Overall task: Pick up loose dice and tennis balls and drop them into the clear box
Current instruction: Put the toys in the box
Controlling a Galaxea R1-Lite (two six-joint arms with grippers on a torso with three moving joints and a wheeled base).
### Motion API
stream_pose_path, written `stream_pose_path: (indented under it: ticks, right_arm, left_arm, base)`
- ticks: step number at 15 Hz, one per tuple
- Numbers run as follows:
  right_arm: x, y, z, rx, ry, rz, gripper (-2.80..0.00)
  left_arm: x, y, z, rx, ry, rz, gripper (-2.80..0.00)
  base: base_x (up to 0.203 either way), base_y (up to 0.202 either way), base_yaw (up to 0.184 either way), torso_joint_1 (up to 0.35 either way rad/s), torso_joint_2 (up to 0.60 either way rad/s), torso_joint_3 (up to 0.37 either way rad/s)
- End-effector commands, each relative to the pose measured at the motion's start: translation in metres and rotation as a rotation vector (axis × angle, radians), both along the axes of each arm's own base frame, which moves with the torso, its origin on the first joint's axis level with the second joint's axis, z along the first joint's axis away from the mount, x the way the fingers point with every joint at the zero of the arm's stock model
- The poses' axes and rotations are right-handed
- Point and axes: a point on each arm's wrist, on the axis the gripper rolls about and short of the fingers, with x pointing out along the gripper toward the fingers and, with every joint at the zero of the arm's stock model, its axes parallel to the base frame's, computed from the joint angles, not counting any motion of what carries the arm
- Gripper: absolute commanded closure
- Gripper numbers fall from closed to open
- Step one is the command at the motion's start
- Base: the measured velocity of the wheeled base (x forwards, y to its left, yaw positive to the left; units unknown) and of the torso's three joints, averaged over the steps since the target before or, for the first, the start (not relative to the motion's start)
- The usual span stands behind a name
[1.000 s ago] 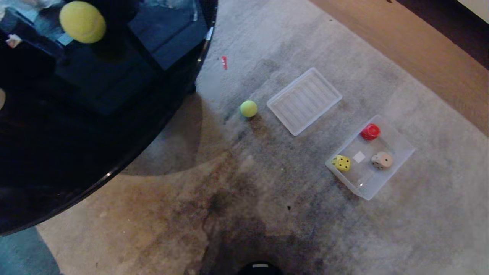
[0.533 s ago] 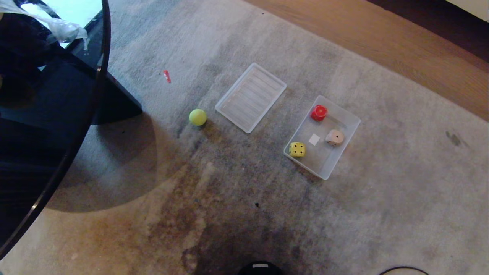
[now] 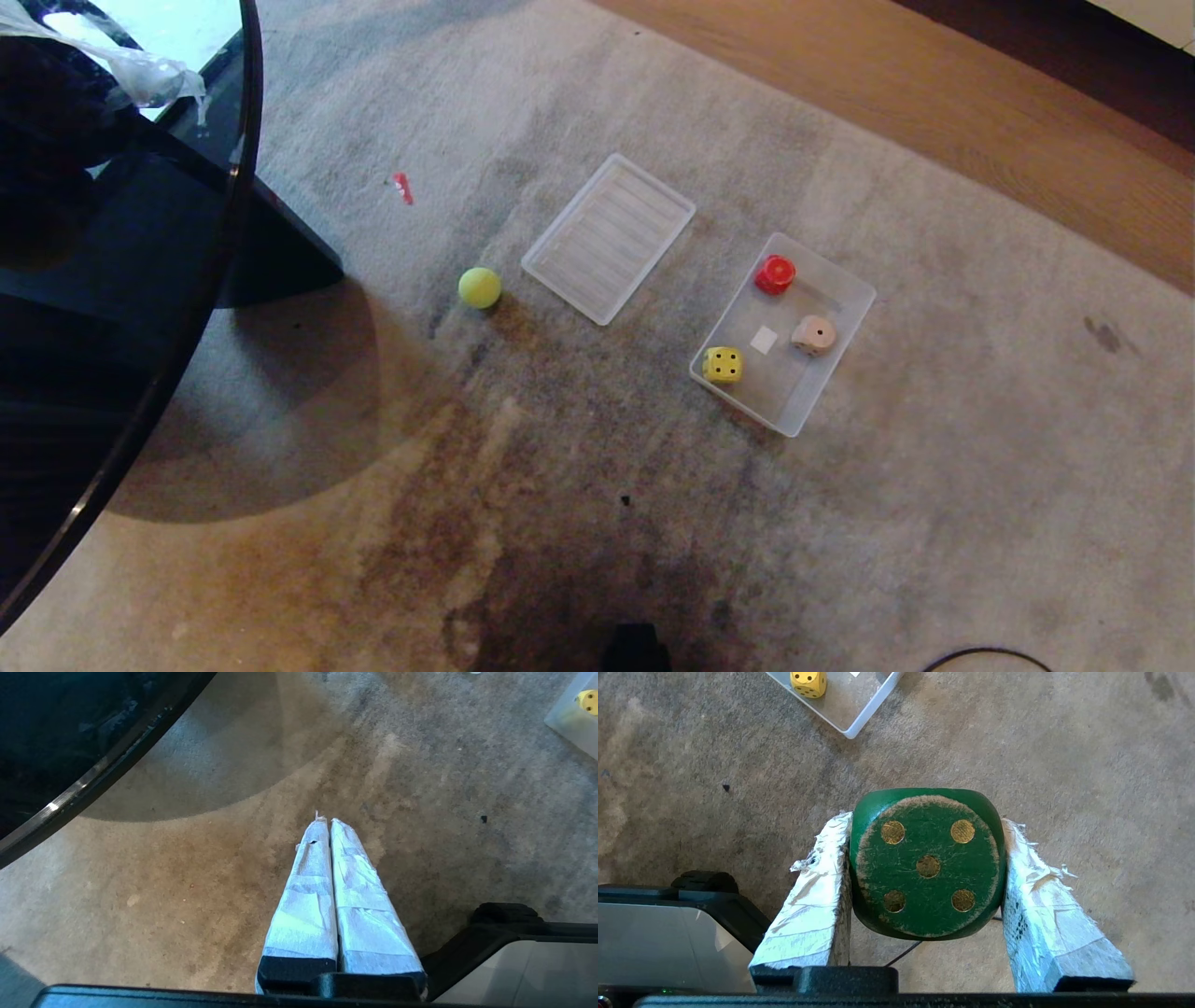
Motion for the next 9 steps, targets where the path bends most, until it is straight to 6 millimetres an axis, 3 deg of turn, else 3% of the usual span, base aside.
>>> stream_pose_path:
  ticks: [1,9]
  right_arm:
    - [0.0001,0.0000,0.0001,-0.001,0.002,0.001,0.00]
    - [0.0001,0.0000,0.0001,0.002,0.002,-0.002,0.00]
  left_arm:
    - [0.0000,0.0000,-0.0002,-0.002,0.000,0.001,0.00]
    - [0.0000,0.0000,0.0003,0.000,0.000,0.001,0.00]
  base:
    - [0.000,0.000,0.000,0.000,0.00,0.000]
    - [0.000,0.000,0.000,0.000,0.00,0.000]
